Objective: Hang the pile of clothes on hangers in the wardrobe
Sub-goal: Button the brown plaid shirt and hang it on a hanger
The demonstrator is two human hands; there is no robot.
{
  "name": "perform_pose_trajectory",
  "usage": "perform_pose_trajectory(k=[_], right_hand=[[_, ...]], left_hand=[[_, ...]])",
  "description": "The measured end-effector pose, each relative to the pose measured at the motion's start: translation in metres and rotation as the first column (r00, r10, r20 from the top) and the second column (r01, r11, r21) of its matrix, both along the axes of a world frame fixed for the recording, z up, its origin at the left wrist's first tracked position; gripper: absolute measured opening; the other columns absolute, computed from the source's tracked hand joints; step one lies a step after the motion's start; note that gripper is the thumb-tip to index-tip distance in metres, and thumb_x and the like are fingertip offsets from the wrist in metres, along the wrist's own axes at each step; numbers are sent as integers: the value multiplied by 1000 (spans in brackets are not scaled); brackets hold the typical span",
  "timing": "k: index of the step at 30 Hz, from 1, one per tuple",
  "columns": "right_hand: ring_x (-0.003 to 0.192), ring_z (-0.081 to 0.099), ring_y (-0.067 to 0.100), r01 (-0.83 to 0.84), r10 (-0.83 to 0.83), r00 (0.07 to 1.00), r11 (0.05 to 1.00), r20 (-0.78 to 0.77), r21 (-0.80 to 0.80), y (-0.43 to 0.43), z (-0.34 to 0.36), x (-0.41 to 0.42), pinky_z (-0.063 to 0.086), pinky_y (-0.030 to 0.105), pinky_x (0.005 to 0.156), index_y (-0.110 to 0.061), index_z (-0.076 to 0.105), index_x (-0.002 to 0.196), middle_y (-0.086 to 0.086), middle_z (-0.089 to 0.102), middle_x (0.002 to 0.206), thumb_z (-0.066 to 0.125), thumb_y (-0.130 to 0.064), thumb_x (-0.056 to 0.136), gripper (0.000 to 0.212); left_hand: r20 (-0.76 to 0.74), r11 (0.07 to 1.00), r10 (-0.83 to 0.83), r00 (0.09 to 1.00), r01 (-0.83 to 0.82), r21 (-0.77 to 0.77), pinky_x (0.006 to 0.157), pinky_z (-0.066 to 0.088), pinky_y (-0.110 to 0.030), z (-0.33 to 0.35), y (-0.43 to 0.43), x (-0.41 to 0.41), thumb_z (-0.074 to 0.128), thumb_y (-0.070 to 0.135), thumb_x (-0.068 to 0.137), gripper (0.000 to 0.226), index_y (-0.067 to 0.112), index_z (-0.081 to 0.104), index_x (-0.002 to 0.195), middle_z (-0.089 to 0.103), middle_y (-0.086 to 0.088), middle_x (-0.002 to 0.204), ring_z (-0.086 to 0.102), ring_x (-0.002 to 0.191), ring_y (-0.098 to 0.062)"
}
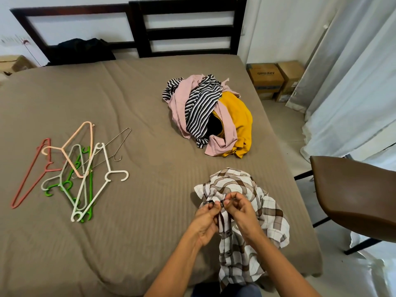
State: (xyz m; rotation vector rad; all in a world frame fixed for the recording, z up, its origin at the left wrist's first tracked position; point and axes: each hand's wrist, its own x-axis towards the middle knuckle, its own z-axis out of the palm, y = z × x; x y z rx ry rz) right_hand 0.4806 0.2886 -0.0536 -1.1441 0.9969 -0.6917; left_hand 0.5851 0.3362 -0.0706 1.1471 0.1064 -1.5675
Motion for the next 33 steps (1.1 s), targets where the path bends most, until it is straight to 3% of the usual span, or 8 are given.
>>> perform_pose_trajectory(k=[5, 10, 15, 20, 23, 25, 28, 33], right_hand=[[73, 64, 8, -41, 10, 982, 986, -188, -163, 1, 5, -3, 52, 17, 67, -8, 67, 88, 1, 69, 77, 74, -8, 79, 11], [69, 61, 18, -11, -16, 999, 877, 51, 480, -8, 15, -2, 48, 25, 54, -3, 67, 85, 8, 67, 74, 62, 3, 81, 9], [81, 61, 19, -50, 148, 967, 909, -208, 413, -30, 13, 1, 48, 32, 67, -7, 58, 107, 7, 65, 92, 65, -25, 86, 28], [122, 47, 29, -515, 380, 468, 851, -798, 103, -56, 3, 36, 40, 33, 97, -9, 33, 138, 11, 48, 130, 77, -47, 68, 90], [111, 55, 30, -663, 451, 148, 706, -880, 250, -66, -5, 47, 46, 28, 84, -4, 50, 123, 16, 59, 119, 62, -16, 84, 43], [75, 56, 25, -605, 470, 311, 768, -826, 209, -71, -6, 44, 42, 25, 59, -4, 57, 77, 14, 57, 77, 50, -2, 85, 11], [56, 56, 17, -148, 280, 895, 921, -347, 361, -75, -2, 38, 44, 27, 58, -7, 59, 71, 10, 60, 67, 46, -5, 91, 24], [71, 68, 22, -237, 156, 970, 779, 186, 580, -76, 40, 41, 52, 36, 80, -9, 69, 79, 11, 71, 78, 65, -36, 83, 28]], left_hand=[[49, 998, 58, 997, -57, -27, 73, 59, -36, -5, 1, 3, 60, 0, 86, 10, 9, 56, 90, 68, -16, 89, 66, 80, -24], [80, 992, -9, 997, 19, -123, 77, 55, -43, -4, 8, 6, 69, 16, 73, 37, 5, 56, 106, 66, -17, 101, 65, 85, -24], [253, 979, -115, 961, 153, -136, 71, 57, -36, 1, 17, 0, 66, 14, 82, 36, 13, 52, 115, 71, -9, 97, 69, 85, -20], [497, 917, -320, 807, 396, -53, 90, 51, -32, -4, 22, -20, 59, 10, 91, 21, 21, 53, 108, 62, -4, 95, 62, 91, -15], [442, 926, -333, 833, 378, -14, 81, 54, -26, -13, 28, -19, 62, 12, 89, 28, 22, 53, 114, 64, -2, 93, 64, 85, -9], [396, 962, -272, 877, 263, 77, 66, 51, -20, -26, 30, -7, 68, 18, 82, 28, 15, 59, 109, 66, -7, 94, 64, 80, -12], [365, 971, -78, 928, -12, 237, 61, 50, -25, -39, 23, 23, 69, 24, 81, 36, 5, 53, 106, 64, -13, 101, 58, 73, -14], [595, 942, -304, 744, 143, 303, 90, 49, -37, -35, -13, 62, 81, 48, 60, 98, 20, 22, 134, 47, -4, 121, 53, 101, -21]])
